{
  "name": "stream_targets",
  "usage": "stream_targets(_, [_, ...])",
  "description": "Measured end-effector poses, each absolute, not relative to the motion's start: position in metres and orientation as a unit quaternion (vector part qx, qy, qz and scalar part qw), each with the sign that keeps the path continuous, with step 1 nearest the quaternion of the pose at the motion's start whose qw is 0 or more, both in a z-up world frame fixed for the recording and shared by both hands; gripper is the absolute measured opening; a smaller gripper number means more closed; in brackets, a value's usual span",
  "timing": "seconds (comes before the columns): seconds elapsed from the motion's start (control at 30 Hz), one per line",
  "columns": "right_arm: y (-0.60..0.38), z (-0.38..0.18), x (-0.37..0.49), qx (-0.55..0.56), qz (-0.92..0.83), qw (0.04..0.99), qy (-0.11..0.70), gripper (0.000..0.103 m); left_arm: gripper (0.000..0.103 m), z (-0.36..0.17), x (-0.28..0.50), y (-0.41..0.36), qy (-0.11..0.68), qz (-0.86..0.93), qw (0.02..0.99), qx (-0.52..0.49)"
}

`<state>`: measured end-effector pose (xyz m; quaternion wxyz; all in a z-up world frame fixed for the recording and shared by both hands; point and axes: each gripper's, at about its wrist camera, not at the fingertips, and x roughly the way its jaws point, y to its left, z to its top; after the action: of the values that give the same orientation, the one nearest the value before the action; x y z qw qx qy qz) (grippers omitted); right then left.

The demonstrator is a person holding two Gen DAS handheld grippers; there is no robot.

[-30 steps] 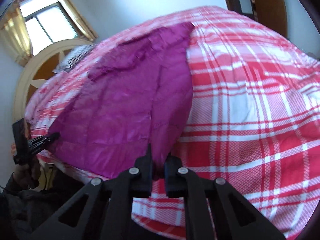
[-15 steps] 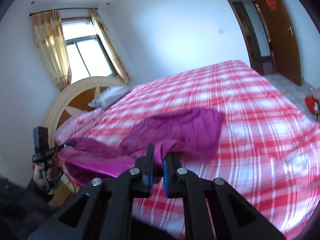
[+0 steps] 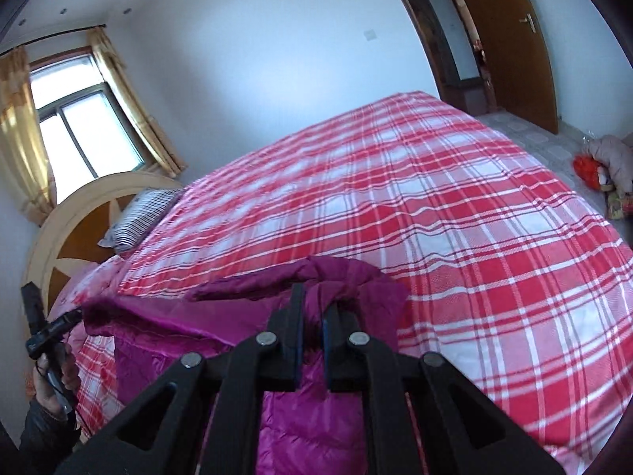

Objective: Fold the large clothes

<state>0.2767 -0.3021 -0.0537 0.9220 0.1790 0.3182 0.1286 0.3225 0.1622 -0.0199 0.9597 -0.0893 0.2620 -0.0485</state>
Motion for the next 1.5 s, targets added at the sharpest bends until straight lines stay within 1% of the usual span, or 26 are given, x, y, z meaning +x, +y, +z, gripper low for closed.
stream_targets(0.23, [-0.289, -0.094, 0.340, 0.173, 0.094, 0.913, 0.359, 0.009, 0.079, -0.054, 0.347, 0.090, 0.290, -0.074, 0.954, -0.025])
stream_targets(0.33, [-0.293, -0.111, 0.364, 0.206, 0.094, 0.896, 0.381, 0.010, 0.079, -0.071, 0.359, 0.050, 0.286, -0.079, 0.954, 0.034])
stream_targets(0.37, [-0.292, -0.114, 0.369, 0.210, 0.093, 0.892, 0.390, 0.010, 0.079, -0.082, 0.366, 0.034, 0.292, -0.076, 0.951, 0.068])
stream_targets(0.4, [-0.292, -0.119, 0.373, 0.213, 0.084, 0.890, 0.394, 0.011, 0.079, -0.091, 0.371, 0.026, 0.300, -0.073, 0.947, 0.087])
stream_targets(0.47, [-0.294, -0.120, 0.372, 0.220, 0.073, 0.891, 0.390, 0.016, 0.079, -0.112, 0.383, 0.016, 0.319, -0.048, 0.940, 0.111])
stream_targets(0.5, [-0.294, -0.119, 0.369, 0.217, 0.065, 0.893, 0.388, 0.023, 0.079, -0.122, 0.389, 0.015, 0.332, -0.041, 0.936, 0.111])
stream_targets(0.57, [-0.284, -0.108, 0.354, 0.186, 0.043, 0.909, 0.371, 0.032, 0.079, -0.135, 0.399, 0.019, 0.351, -0.030, 0.931, 0.095])
stream_targets(0.6, [-0.275, -0.102, 0.345, 0.161, 0.035, 0.919, 0.358, 0.045, 0.079, -0.138, 0.400, 0.023, 0.355, -0.030, 0.931, 0.080])
stream_targets(0.63, [-0.263, -0.093, 0.334, 0.130, 0.026, 0.932, 0.338, 0.069, 0.079, -0.139, 0.400, 0.023, 0.356, -0.032, 0.931, 0.072])
stream_targets(0.7, [-0.238, -0.079, 0.315, 0.094, 0.043, 0.950, 0.296, 0.093, 0.079, -0.135, 0.399, 0.023, 0.357, -0.028, 0.931, 0.067])
stream_targets(0.77, [-0.211, -0.075, 0.313, 0.048, 0.065, 0.953, 0.294, 0.093, 0.079, -0.126, 0.399, 0.021, 0.345, -0.025, 0.936, 0.067])
stream_targets(0.8, [-0.199, -0.075, 0.315, 0.032, 0.079, 0.950, 0.299, 0.090, 0.079, -0.122, 0.399, 0.019, 0.338, -0.024, 0.938, 0.070])
stream_targets(0.83, [-0.182, -0.078, 0.320, 0.016, 0.110, 0.944, 0.311, 0.081, 0.079, -0.118, 0.400, 0.015, 0.333, -0.026, 0.940, 0.072])
stream_targets(0.87, [-0.172, -0.082, 0.324, 0.007, 0.124, 0.939, 0.321, 0.075, 0.079, -0.116, 0.403, 0.013, 0.330, -0.029, 0.941, 0.072])
stream_targets(0.9, [-0.163, -0.089, 0.331, -0.004, 0.137, 0.932, 0.335, 0.061, 0.079, -0.114, 0.406, 0.008, 0.327, -0.035, 0.941, 0.076])
stream_targets(0.93, [-0.154, -0.099, 0.340, -0.015, 0.143, 0.925, 0.352, 0.049, 0.079, -0.115, 0.409, 0.003, 0.324, -0.033, 0.941, 0.086])
stream_targets(1.0, [-0.147, -0.118, 0.355, -0.039, 0.123, 0.920, 0.370, 0.042, 0.079, -0.124, 0.421, -0.005, 0.329, -0.019, 0.937, 0.113])
stream_targets(1.07, [-0.150, -0.134, 0.367, -0.039, 0.103, 0.920, 0.377, 0.042, 0.079, -0.133, 0.430, -0.005, 0.339, -0.010, 0.933, 0.119])
stream_targets(1.17, [-0.165, -0.140, 0.371, -0.010, 0.096, 0.920, 0.381, 0.042, 0.080, -0.143, 0.440, 0.002, 0.361, -0.020, 0.928, 0.089])
stream_targets(1.23, [-0.171, -0.142, 0.372, -0.003, 0.096, 0.919, 0.382, 0.042, 0.084, -0.146, 0.440, 0.005, 0.362, -0.020, 0.928, 0.080])
stream_targets(1.5, [-0.163, -0.154, 0.380, 0.018, 0.100, 0.912, 0.398, 0.042, 0.088, -0.155, 0.445, 0.006, 0.369, -0.014, 0.927, 0.069])
